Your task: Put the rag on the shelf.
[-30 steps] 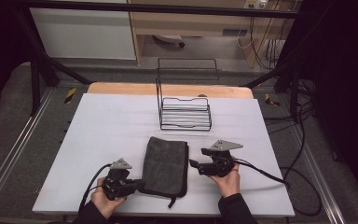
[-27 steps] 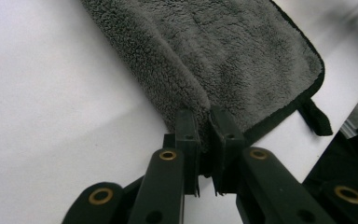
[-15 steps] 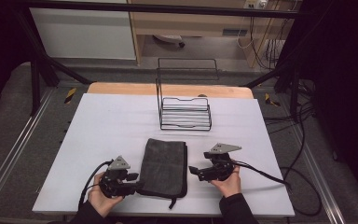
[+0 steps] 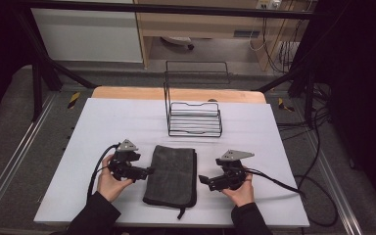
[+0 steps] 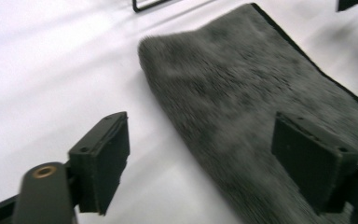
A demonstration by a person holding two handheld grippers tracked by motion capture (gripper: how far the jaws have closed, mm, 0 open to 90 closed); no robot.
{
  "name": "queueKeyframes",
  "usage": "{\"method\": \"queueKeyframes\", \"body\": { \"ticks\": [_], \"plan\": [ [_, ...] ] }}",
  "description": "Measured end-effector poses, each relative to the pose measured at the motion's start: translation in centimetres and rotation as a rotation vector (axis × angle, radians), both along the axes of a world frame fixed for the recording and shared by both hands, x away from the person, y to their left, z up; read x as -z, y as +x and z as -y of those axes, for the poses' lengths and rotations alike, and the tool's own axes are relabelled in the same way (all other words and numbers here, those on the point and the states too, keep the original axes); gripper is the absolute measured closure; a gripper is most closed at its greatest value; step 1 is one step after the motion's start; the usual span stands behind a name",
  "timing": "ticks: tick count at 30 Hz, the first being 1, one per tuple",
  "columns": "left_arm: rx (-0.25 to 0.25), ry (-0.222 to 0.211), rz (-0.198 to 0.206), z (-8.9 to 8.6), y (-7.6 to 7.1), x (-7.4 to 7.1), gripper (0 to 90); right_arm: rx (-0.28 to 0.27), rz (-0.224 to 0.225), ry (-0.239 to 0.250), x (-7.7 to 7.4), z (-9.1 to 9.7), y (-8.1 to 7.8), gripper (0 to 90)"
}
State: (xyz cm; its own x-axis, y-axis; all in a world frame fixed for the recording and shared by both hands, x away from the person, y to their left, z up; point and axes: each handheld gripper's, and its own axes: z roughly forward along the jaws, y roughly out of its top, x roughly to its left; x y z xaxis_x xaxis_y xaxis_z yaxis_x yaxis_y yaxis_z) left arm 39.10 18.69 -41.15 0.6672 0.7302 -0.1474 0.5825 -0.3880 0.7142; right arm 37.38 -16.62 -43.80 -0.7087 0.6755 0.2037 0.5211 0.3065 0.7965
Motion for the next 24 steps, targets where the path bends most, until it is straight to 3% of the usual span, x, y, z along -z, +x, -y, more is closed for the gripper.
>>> {"method": "queueKeyframes", "body": {
  "ticks": [3,14,21,24],
  "plan": [
    [-0.012,0.020,0.012,0.3,1.0,0.0,14.6,0.000,-0.003,-0.001,0.0,0.0,0.0,2.4],
    [-0.055,-0.001,0.014,1.2,4.1,0.2,13.5,0.003,-0.012,0.002,0.1,-0.1,0.0,2.1],
    [-0.080,-0.013,-0.021,1.6,5.8,1.6,26.7,0.000,-0.015,-0.004,0.2,-0.1,0.1,2.1],
    [-0.073,-0.001,-0.038,1.9,6.0,2.2,37.4,0.002,-0.017,-0.002,0.3,-0.2,0.1,2.2]
  ]
}}
